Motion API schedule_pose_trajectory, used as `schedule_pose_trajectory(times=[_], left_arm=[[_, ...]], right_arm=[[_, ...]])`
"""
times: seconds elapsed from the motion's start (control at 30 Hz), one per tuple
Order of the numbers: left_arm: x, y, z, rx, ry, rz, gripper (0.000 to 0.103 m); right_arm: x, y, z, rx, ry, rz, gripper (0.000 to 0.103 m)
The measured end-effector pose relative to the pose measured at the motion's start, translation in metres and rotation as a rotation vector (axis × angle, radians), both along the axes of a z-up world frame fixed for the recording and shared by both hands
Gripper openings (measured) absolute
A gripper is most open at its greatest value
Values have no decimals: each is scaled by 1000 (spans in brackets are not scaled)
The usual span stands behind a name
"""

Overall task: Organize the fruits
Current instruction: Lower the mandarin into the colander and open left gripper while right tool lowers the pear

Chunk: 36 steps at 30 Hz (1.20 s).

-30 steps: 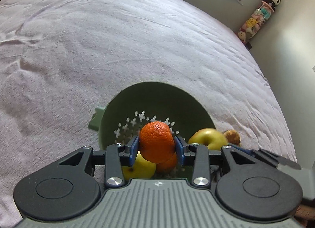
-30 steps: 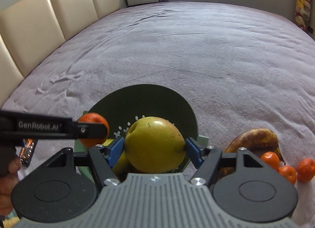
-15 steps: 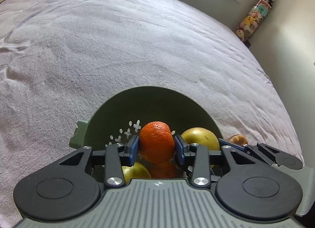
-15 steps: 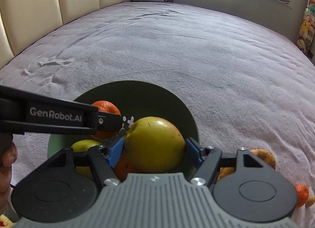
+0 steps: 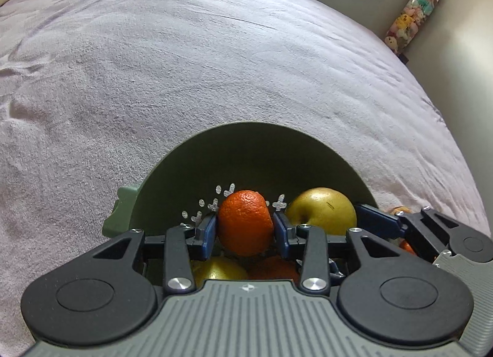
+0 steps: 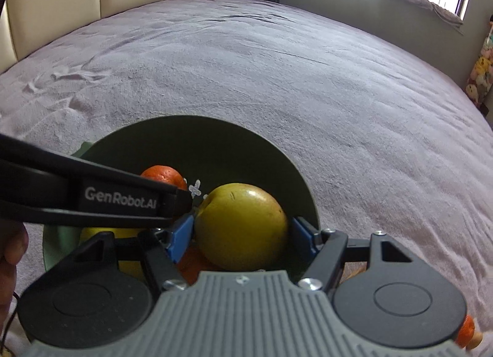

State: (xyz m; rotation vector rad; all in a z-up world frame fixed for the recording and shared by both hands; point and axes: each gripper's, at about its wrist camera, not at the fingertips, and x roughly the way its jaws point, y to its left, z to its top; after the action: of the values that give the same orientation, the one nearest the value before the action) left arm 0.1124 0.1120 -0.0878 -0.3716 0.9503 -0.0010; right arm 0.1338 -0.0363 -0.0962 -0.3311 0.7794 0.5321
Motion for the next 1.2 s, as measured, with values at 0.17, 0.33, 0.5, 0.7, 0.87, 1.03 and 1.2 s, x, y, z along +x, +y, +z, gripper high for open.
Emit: schedule_pose_trajectory(times=[0.17, 0.33, 0.5, 0.7, 0.87, 1.03, 1.2], left_arm=[[2, -7, -1, 65, 22, -20, 44], [1, -12, 0, 98, 34, -39, 44], [2, -16, 1, 121, 44, -42, 48], [3, -18, 6, 133, 40, -43, 50], [-3, -16, 13, 138, -10, -12, 87], [-2, -6, 14, 79, -1, 26, 87], [-1, -6, 15, 76, 0, 29, 87]], right_arm=[[0, 4, -6, -21, -1, 17, 66], [1, 4, -7, -32, -12, 23, 66], [-2, 7, -9, -49, -24, 34, 66], [-1, 7, -9, -52, -21, 35, 66], [-1, 8, -11, -58, -13, 33, 66], [1, 12, -12, -71, -10, 42, 66], [2, 14, -12, -79, -7, 47, 65]])
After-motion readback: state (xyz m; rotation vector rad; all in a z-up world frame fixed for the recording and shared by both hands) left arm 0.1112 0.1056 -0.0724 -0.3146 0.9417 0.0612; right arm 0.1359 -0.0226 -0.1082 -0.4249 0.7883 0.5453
